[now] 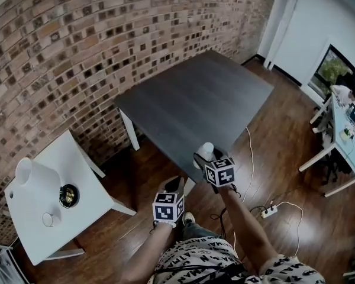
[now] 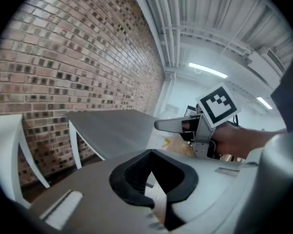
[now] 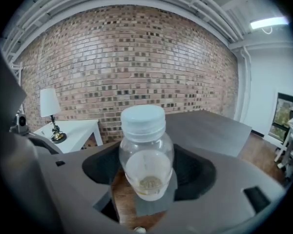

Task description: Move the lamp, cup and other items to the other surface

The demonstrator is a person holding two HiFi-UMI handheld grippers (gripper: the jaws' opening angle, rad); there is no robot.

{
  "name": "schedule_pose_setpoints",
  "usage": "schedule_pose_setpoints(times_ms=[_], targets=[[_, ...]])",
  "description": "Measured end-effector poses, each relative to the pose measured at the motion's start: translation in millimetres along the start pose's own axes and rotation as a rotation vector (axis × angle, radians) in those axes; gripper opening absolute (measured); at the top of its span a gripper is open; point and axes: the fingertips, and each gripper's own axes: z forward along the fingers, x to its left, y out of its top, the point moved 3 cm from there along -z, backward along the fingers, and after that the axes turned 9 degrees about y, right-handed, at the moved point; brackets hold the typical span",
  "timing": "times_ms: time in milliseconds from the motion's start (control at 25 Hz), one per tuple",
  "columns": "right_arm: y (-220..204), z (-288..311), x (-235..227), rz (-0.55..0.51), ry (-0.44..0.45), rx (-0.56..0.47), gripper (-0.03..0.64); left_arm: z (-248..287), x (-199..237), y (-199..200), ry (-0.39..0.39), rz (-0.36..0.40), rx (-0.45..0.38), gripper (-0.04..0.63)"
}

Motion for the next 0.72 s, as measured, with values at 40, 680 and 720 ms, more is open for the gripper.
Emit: schedule_pose_setpoints(times_ms=[40,680,720], targets=[[1,4,-20,0.007,-0.013,0.000,0.334,15,-7,4,-0.008,0.008,0.004,0.000],[-13,75,-257,0.097,-0.175,0.032,0.334,168,-41,34,-0.001,0.006,0.041,0.000],[-15,79,-264,0.103,-0.182,0.034,0.334,173,-38,33,0.005,0.003,0.045,0.000]])
